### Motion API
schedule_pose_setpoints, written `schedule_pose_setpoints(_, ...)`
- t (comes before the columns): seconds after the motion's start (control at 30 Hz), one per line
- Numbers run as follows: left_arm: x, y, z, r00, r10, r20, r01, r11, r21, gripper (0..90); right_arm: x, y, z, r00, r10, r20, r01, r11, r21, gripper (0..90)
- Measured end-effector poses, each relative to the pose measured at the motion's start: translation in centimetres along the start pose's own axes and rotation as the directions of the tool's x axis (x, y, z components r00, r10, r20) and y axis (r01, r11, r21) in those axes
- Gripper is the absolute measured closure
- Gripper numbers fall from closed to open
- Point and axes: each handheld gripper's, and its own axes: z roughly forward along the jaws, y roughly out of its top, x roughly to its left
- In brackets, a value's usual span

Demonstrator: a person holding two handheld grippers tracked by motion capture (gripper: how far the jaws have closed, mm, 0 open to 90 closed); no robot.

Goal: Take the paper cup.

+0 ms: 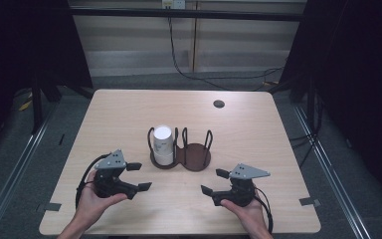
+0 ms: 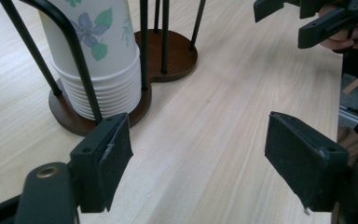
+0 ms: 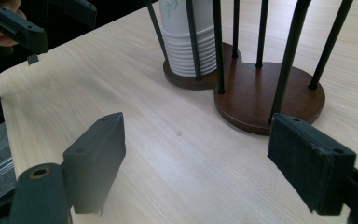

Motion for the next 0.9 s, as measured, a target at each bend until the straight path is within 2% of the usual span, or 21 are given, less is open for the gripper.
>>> schedule_pose_setpoints(0.07,0.2,0.3,0.0,0.9998,0.002,0.020,-0.002,1.0000,0.006,28.4,-0.1,0.0,0.0,1.0000,0.004,-0.001,-0.004,1.000,0.003,18.8)
schedule_pose_setpoints(0.1,0.3,0.7,-0.2,0.9991,0.016,0.039,-0.017,0.9998,0.007,33.7,-0.1,0.0,0.1,1.0000,0.004,-0.002,-0.004,1.000,0.004,18.8)
schedule_pose_setpoints(0.17,0.3,0.9,-0.2,0.9990,0.029,0.034,-0.029,0.9995,0.012,33.2,0.0,0.0,0.1,1.0000,0.003,-0.004,-0.003,1.000,0.006,18.8)
schedule_pose_setpoints(0.2,0.3,1.2,-0.3,0.9986,0.027,0.045,-0.028,0.9996,0.010,34.1,0.0,0.0,0.1,1.0000,0.002,-0.003,-0.002,1.000,0.005,18.8)
schedule_pose_setpoints(0.23,0.3,1.8,-0.5,0.9987,0.011,0.049,-0.012,0.9998,0.017,42.0,0.0,0.0,0.1,1.0000,0.005,-0.005,-0.005,1.000,0.004,18.7)
schedule_pose_setpoints(0.27,0.3,1.8,-0.5,0.9987,0.011,0.049,-0.012,0.9998,0.017,43.0,0.0,0.0,0.1,1.0000,0.005,-0.005,-0.005,1.000,0.004,18.7)
schedule_pose_setpoints(0.3,0.2,2.5,-0.6,0.9990,0.029,0.033,-0.030,0.9991,0.030,47.4,0.1,0.0,0.0,1.0000,-0.001,-0.005,0.001,1.000,0.005,18.7)
schedule_pose_setpoints(0.4,0.2,3.1,-0.7,0.9983,0.033,0.048,-0.034,0.9992,0.022,50.3,0.1,0.0,0.0,1.0000,0.000,-0.006,0.000,1.000,0.004,18.7)
schedule_pose_setpoints(0.43,0.1,3.8,-0.9,0.9983,0.055,0.020,-0.056,0.9983,0.017,52.6,0.1,-0.1,0.0,1.0000,0.001,-0.010,-0.001,1.000,0.007,18.7)
schedule_pose_setpoints(0.47,0.1,3.8,-0.9,0.9983,0.055,0.020,-0.056,0.9983,0.017,53.1,0.0,-0.1,0.0,1.0000,-0.001,-0.010,0.001,1.000,0.007,18.7)
schedule_pose_setpoints(0.5,0.4,4.4,-1.0,0.9974,0.056,0.045,-0.056,0.9984,0.002,53.4,0.1,-0.1,0.1,0.9999,0.000,-0.011,0.001,1.000,0.009,18.6)
schedule_pose_setpoints(0.63,0.9,5.3,-1.2,0.9958,0.064,0.065,-0.064,0.9979,0.004,51.7,0.0,-0.1,0.1,0.9999,0.007,-0.010,-0.007,1.000,0.010,18.5)
schedule_pose_setpoints(0.7,1.3,5.9,-1.6,0.9935,0.080,0.081,-0.079,0.9968,-0.011,49.9,0.0,-0.1,0.0,0.9998,0.012,-0.016,-0.012,1.000,0.000,17.8)
schedule_pose_setpoints(0.8,1.4,6.2,-1.7,0.9941,0.090,0.061,-0.089,0.9960,-0.008,49.8,0.0,-0.1,-0.1,0.9998,0.012,-0.017,-0.012,1.000,-0.001,17.7)
schedule_pose_setpoints(0.83,1.6,6.5,-1.8,0.9940,0.103,0.037,-0.103,0.9947,0.005,50.2,0.0,-0.1,-0.2,0.9998,0.015,-0.016,-0.015,1.000,-0.004,17.4)
schedule_pose_setpoints(0.87,1.6,6.5,-1.8,0.9940,0.103,0.037,-0.103,0.9947,0.005,50.3,0.0,-0.1,-0.2,0.9998,0.015,-0.016,-0.015,1.000,-0.004,17.4)
schedule_pose_setpoints(0.9,1.7,6.7,-1.7,0.9952,0.093,0.031,-0.094,0.9953,0.025,50.3,0.0,-0.1,-0.2,0.9997,0.015,-0.016,-0.015,1.000,-0.004,17.4)
